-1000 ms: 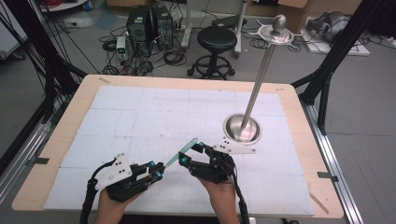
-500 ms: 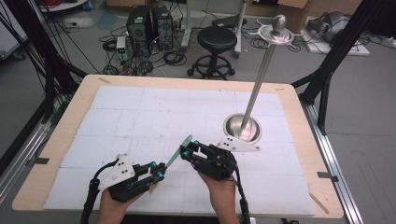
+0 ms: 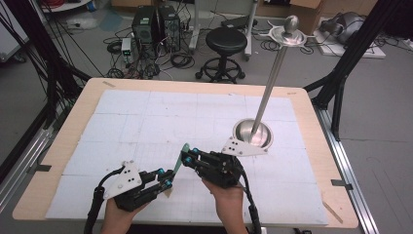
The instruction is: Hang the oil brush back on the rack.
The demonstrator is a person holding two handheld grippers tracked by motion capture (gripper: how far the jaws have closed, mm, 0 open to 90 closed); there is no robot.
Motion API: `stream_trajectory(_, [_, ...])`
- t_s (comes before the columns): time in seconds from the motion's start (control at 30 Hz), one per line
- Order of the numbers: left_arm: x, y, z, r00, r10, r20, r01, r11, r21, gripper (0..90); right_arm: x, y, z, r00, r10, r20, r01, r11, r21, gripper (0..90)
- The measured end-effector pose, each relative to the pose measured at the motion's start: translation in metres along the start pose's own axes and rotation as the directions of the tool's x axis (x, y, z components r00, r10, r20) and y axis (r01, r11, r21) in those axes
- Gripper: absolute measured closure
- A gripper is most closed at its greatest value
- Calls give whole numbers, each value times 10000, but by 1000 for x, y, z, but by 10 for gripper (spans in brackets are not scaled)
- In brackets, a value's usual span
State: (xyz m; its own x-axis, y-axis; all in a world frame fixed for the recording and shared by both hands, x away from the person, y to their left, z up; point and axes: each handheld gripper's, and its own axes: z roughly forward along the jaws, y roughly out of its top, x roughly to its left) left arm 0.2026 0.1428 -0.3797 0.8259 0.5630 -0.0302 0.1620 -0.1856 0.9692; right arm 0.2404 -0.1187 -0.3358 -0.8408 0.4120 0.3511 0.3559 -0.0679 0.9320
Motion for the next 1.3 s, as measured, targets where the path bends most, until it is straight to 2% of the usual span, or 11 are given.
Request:
stream_trajectory(0.17, [5, 1, -3, 9977, -135, 670, 146, 9998, -155, 812, 0, 3, -2, 9993, -164, -345, 166, 9998, 64, 831])
stream_trajectory(0.27, [10, 2, -4, 9909, -365, 1298, 407, 9987, -299, 657, -1, 6, -4, 9970, -368, -682, 384, 9990, 218, 831])
stream_trajectory(0.3, [14, 2, -5, 9808, -424, 1903, 506, 9980, -385, 626, -2, 7, -5, 9958, -419, -815, 443, 9986, 277, 831])
stream_trajectory(0.43, [19, 3, -6, 9635, -580, 2615, 695, 9970, -351, 576, -5, 10, -8, 9876, -610, -1448, 679, 9968, 429, 831])
stream_trajectory(0.57, [19, 3, -2, 9316, -617, 3583, 736, 9971, -198, 579, -8, 14, -8, 9607, -772, -2668, 921, 9948, 438, 831])
stream_trajectory(0.77, [17, 1, 3, 9090, -647, 4118, 751, 9971, -90, 677, -7, 14, -5, 9310, -987, -3515, 1222, 9915, 454, 830])
stream_trajectory(1.0, [15, 0, 4, 9074, -429, 4181, 531, 9985, -128, 835, -5, 14, -4, 9195, -1096, -3774, 1349, 9900, 411, 830])
stream_trajectory(1.1, [15, 0, 3, 9202, -402, 3894, 531, 9983, -226, 840, -4, 13, -4, 9295, -1012, -3546, 1186, 9926, 276, 675])
stream_trajectory(1.13, [15, 0, 3, 9258, -440, 3755, 588, 9979, -278, 840, -4, 13, -4, 9433, -858, -3206, 954, 9953, 145, 536])
stream_trajectory(1.17, [16, 0, 2, 9346, -524, 3517, 694, 9969, -360, 841, -5, 12, -6, 9575, -797, -2770, 867, 9961, 134, 515])
stream_trajectory(1.3, [16, -1, 3, 9459, -673, 3173, 897, 9944, -564, 842, 1, 4, -6, 9688, -1231, -2150, 1243, 9922, -76, 491])
